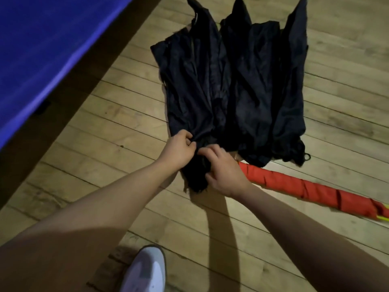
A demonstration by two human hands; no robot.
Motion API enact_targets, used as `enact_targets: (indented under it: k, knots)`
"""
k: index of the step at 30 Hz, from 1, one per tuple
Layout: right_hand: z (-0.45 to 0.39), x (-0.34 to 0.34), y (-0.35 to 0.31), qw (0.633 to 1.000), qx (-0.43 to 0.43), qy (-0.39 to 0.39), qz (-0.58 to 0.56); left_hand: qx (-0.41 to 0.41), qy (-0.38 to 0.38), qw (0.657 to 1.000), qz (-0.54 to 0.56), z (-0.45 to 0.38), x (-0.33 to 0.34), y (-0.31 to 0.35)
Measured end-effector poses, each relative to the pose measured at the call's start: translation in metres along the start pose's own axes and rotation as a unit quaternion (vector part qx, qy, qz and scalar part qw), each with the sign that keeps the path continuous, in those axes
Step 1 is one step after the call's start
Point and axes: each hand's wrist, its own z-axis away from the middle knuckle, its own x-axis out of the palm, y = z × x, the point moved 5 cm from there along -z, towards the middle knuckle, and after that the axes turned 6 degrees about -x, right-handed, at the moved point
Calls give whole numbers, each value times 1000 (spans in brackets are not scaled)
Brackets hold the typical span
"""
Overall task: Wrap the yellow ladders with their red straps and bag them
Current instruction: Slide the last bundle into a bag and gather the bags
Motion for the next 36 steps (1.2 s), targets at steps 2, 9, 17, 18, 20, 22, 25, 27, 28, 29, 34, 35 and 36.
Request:
enact_targets:
  k: [2,9,17,18,20,22,25,27,28,29,34,35,36]
  knots:
    - [15,8,1,999,-15,-40,19,7,-13,1000,2,3,7,1]
    - [32,14,13,988,-10,20,156,16,-22,1000,3,18,17,-2]
    - [27,-9,17,996,75,48,4,161,-40,947,-274,62,40,-4]
    - [27,-14,17,994,83,62,-17,158,-28,947,-277,63,39,-1]
    - [28,-21,16,992,82,92,-41,166,-10,952,-256,65,34,7]
    - [29,-25,16,991,73,100,-40,179,-5,959,-220,67,27,12]
    - [33,-29,22,987,96,124,-27,296,-27,922,-249,73,21,15]
    - [38,-32,29,980,126,144,-56,367,-45,870,-328,75,22,13]
    - [40,-32,31,978,128,145,-79,386,-51,845,-367,76,24,12]
    - [42,-31,33,978,121,137,-98,385,-62,827,-404,76,28,11]
    - [59,-15,48,993,112,22,-34,256,-57,832,-488,58,27,10]
    - [62,-12,52,993,117,0,-11,248,-45,839,-483,54,24,10]
    - [64,-9,56,992,122,-24,17,241,-39,846,-474,49,22,10]
